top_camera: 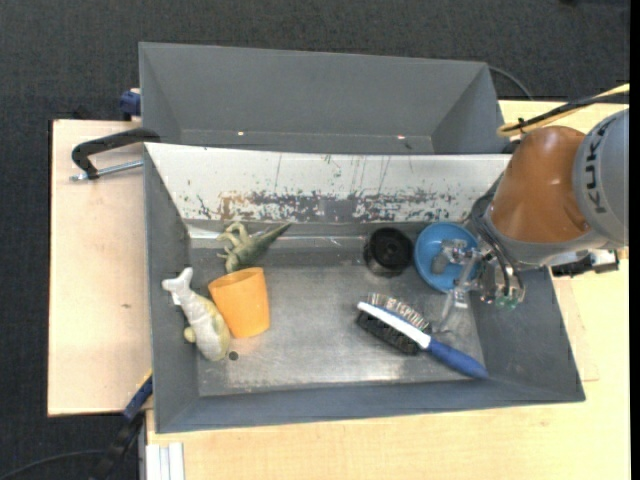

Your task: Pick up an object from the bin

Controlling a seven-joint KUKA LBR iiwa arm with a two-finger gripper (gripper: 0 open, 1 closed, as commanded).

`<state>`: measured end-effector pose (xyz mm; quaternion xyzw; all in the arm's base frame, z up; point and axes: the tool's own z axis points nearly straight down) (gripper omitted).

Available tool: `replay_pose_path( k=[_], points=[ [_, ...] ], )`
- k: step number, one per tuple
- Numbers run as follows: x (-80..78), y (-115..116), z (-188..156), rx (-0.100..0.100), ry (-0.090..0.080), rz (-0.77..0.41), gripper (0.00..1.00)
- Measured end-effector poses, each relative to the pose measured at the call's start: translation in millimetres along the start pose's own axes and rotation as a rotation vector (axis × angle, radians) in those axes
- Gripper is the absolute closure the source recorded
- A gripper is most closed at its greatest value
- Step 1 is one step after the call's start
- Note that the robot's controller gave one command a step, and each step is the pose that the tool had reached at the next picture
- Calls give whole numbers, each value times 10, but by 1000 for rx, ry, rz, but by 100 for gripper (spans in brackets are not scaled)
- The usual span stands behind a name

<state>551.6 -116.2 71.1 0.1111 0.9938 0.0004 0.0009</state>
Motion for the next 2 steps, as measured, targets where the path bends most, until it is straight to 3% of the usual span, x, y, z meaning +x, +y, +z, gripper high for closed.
replay_pose_path(
  k=[1, 2],
  points=[
    [0, -3, 0, 0, 0, 0, 100],
    [4, 36, -1568, -1, -14, 27, 100]
  ],
)
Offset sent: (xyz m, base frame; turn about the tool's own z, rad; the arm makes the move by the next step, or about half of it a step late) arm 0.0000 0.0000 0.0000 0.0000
